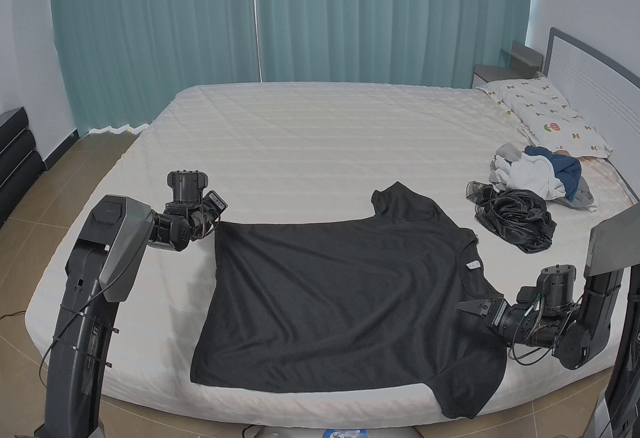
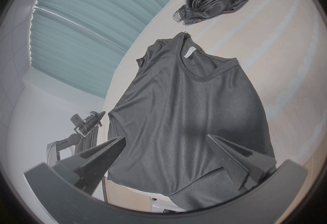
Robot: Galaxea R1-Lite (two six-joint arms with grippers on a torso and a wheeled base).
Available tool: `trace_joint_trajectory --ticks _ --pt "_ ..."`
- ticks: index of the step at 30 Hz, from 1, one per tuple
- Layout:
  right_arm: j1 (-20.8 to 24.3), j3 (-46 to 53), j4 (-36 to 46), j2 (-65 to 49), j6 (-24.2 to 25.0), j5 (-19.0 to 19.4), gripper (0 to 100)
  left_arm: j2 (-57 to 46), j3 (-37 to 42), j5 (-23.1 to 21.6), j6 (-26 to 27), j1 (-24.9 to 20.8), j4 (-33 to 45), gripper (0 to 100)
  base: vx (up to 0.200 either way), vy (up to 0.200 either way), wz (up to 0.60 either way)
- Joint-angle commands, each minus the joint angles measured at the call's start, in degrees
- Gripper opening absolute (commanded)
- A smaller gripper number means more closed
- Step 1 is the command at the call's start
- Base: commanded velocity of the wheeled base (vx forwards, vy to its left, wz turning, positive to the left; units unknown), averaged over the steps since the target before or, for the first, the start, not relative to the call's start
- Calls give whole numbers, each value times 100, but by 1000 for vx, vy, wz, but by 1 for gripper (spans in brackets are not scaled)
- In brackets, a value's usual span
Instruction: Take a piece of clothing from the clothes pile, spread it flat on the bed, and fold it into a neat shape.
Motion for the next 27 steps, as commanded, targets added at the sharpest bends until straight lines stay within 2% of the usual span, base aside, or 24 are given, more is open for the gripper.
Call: trace_joint_trajectory --ticks 1,3,4,9,23,24,27 --pt "3 1 -2 18 1 1 100 13 -24 -3 -2 11 192 0 0 0 0" --pt "3 1 -11 71 1 1 100 4 -42 -20 -20 20 254 0 0 0 0" --pt "3 1 -11 89 1 1 100 4 -33 -38 -29 20 263 100 0 0 0" --pt "64 1 -11 106 1 -8 100 4 -24 -38 -222 20 254 100 0 0 0" --pt "73 -35 -134 212 10 -34 100 83 -42 -117 -196 -59 333 100 0 0 0" --pt "82 -35 -142 229 10 -34 100 92 -42 -117 -187 -59 324 0 0 0 0" --pt "100 -35 -142 247 10 -34 100 101 -51 -178 -187 -59 333 0 0 0 0"
